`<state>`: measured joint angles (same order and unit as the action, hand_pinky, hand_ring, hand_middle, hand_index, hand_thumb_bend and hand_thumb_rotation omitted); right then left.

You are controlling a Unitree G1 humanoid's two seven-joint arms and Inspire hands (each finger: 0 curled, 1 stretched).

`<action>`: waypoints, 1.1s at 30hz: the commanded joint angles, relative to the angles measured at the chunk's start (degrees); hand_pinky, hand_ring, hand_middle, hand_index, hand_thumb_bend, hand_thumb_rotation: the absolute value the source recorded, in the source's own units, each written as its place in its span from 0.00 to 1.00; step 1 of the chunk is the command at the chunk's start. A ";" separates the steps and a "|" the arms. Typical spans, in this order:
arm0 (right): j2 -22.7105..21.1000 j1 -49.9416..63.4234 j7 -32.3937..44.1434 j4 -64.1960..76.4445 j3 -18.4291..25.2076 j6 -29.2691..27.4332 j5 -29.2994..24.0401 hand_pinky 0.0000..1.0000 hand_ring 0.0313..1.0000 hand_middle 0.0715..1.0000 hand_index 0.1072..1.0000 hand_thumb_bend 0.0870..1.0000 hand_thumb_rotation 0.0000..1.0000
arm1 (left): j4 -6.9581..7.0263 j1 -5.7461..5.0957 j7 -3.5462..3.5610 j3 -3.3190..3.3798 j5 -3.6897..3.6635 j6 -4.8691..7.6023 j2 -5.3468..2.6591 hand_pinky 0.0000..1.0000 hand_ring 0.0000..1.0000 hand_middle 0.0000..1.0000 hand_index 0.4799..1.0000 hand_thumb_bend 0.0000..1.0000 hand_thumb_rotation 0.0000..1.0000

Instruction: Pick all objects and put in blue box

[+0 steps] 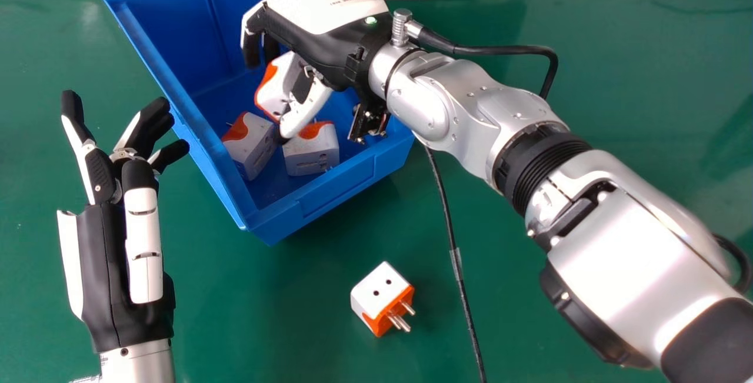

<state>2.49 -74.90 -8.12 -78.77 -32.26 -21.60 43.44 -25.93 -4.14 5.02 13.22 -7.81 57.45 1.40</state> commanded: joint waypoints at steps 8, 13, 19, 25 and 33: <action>-0.55 -3.70 -0.65 1.46 0.39 -1.66 -0.62 0.92 1.00 1.00 1.00 1.00 0.55 | 0.82 0.19 0.23 -0.46 0.20 1.19 0.30 0.77 0.85 0.85 0.64 0.50 0.90; -1.77 -3.26 -2.72 2.52 1.02 -4.66 -1.22 0.86 0.95 0.97 0.97 1.00 0.53 | 0.35 0.28 0.18 -0.60 0.25 1.69 0.15 0.78 0.85 0.85 0.64 0.49 0.90; -4.50 0.16 -4.61 4.51 4.77 -13.53 -4.98 0.63 0.76 0.83 0.84 1.00 0.44 | 0.02 0.17 -0.14 -0.67 0.36 2.12 -0.13 0.78 0.85 0.85 0.64 0.48 0.90; -9.71 4.69 -2.58 7.71 8.51 -22.28 -9.27 0.60 0.75 0.81 0.83 1.00 0.41 | 0.97 -0.56 -0.29 -0.73 0.24 1.81 -0.39 0.78 0.85 0.85 0.64 0.49 0.90; -18.77 15.60 4.15 16.78 13.21 -32.29 -15.94 0.62 0.76 0.81 0.82 1.00 0.41 | 0.90 -0.54 -0.21 -0.96 -0.32 1.36 -0.58 0.78 0.86 0.85 0.64 0.49 0.90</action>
<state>-14.88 -60.14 -4.96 -64.51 -20.32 -52.01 29.51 -25.85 -4.43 4.75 12.52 -7.97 58.08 0.86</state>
